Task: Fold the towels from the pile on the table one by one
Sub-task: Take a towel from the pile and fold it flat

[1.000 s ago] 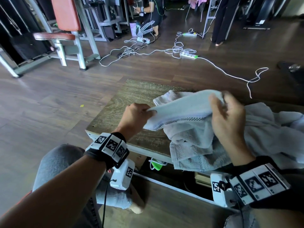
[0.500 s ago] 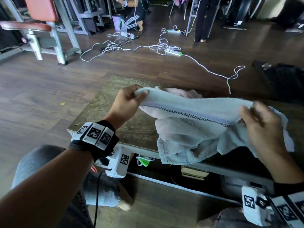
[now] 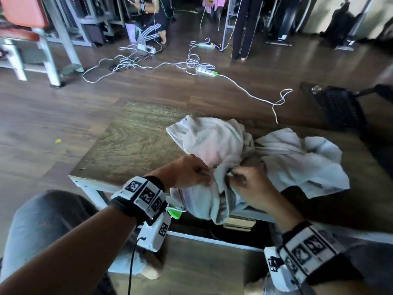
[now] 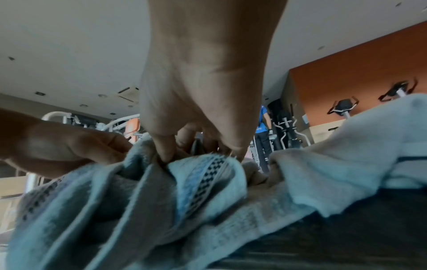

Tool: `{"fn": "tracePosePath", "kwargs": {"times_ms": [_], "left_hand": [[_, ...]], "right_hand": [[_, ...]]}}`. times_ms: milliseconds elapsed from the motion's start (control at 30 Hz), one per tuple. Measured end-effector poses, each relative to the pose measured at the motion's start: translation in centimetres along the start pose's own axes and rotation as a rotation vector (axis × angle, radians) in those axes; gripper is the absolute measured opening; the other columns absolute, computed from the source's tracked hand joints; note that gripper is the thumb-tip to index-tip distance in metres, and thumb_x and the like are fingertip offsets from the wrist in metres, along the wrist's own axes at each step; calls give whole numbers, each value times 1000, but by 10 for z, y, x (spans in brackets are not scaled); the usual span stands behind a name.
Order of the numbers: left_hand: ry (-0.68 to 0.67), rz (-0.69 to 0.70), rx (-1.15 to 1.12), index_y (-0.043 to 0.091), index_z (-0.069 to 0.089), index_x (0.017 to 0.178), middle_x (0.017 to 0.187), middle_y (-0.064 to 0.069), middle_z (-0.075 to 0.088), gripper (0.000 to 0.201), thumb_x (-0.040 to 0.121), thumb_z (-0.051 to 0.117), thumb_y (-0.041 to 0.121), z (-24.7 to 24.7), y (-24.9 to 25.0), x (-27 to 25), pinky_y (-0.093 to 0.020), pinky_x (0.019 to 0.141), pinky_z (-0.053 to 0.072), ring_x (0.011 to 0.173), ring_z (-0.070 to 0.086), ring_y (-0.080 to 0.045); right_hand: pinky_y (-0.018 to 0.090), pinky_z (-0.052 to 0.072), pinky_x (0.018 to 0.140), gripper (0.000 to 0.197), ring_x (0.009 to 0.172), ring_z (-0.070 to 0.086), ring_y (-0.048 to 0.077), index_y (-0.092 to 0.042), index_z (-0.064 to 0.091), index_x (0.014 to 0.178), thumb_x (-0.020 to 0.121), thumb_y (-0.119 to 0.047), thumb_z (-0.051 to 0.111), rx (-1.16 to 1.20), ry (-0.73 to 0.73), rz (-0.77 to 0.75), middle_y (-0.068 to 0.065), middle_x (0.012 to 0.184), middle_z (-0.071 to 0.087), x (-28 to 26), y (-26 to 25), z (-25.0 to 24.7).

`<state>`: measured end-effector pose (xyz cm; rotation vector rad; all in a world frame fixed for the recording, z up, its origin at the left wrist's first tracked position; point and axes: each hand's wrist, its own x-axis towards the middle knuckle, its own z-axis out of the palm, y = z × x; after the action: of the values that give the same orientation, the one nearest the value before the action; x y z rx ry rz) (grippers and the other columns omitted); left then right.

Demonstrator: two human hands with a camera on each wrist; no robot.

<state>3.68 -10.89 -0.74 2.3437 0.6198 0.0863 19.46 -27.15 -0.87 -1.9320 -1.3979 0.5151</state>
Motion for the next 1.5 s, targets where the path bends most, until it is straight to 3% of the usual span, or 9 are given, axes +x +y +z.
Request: {"fn": "tracePosePath", "kwargs": {"times_ms": [167, 400, 500, 600, 767, 1067, 1233, 1367, 1500], "left_hand": [[148, 69, 13, 6, 73, 82, 70, -8, 69, 16, 87, 69, 21, -34, 1, -15, -30, 56, 47, 59, 51, -7], [665, 125, -187, -1, 65, 80, 62, 0, 49, 26, 92, 65, 21, -121, 8, -38, -22, 41, 35, 52, 41, -8], [807, 123, -238, 3, 69, 84, 68, -4, 58, 20, 92, 66, 21, -137, 0, -49, -22, 50, 43, 59, 49, -7], [857, 78, -302, 1, 67, 82, 75, -3, 60, 21, 92, 65, 19, -140, -27, -63, -26, 63, 44, 67, 51, -7], [990, -85, -431, -2, 63, 74, 64, 7, 55, 29, 95, 62, 18, -140, -69, -81, -23, 58, 39, 62, 46, -5], [559, -393, -175, 11, 78, 89, 97, -6, 72, 22, 84, 74, 32, -110, -142, -57, -26, 74, 43, 78, 56, -14], [128, -372, 51, 42, 74, 86, 159, 6, 25, 4, 84, 71, 42, -98, -136, -36, -48, 113, 31, 141, 29, -25], [79, -221, 145, 21, 75, 98, 142, 12, 42, 23, 89, 64, 39, -86, -138, -22, -38, 113, 33, 129, 36, -6], [261, -38, 115, 1, 68, 77, 85, -10, 66, 36, 79, 50, 33, -85, -150, -16, -42, 69, 50, 74, 60, -14]], "right_hand": [[28, 35, 53, 36, 51, 49, 10, -12, 56, 60, 95, -20, 62, 52, 51, -20, -3, 53, 51, 5, -34, 2], [22, 31, 53, 39, 55, 36, 5, -13, 43, 58, 90, -21, 63, 166, 324, -341, -3, 54, 37, 66, -104, -5], [11, 35, 67, 31, 71, 48, 0, -23, 47, 64, 89, -14, 63, 155, 374, -402, -11, 72, 48, 89, -114, 5], [12, 45, 83, 11, 91, 60, 5, -10, 71, 87, 87, -19, 66, 181, 401, -320, -4, 96, 65, 95, -102, 18], [18, 35, 56, 28, 57, 43, 3, -14, 54, 67, 94, -9, 57, 286, 379, -211, -7, 59, 50, 86, -87, 21], [29, 37, 56, 29, 55, 44, 7, -10, 58, 68, 92, -26, 64, 45, 23, -204, -2, 55, 48, 131, -78, 70], [39, 46, 76, 34, 75, 53, 22, -31, 40, 53, 84, -37, 53, -325, -8, -349, -6, 65, 49, 155, -78, 108], [44, 44, 93, 26, 94, 59, 23, -23, 64, 71, 85, -36, 48, -570, -153, -312, -4, 89, 67, 156, -82, 129], [43, 48, 90, 19, 95, 63, 24, -19, 70, 82, 86, -28, 53, -522, -210, -355, -2, 95, 67, 163, -93, 129]]}}
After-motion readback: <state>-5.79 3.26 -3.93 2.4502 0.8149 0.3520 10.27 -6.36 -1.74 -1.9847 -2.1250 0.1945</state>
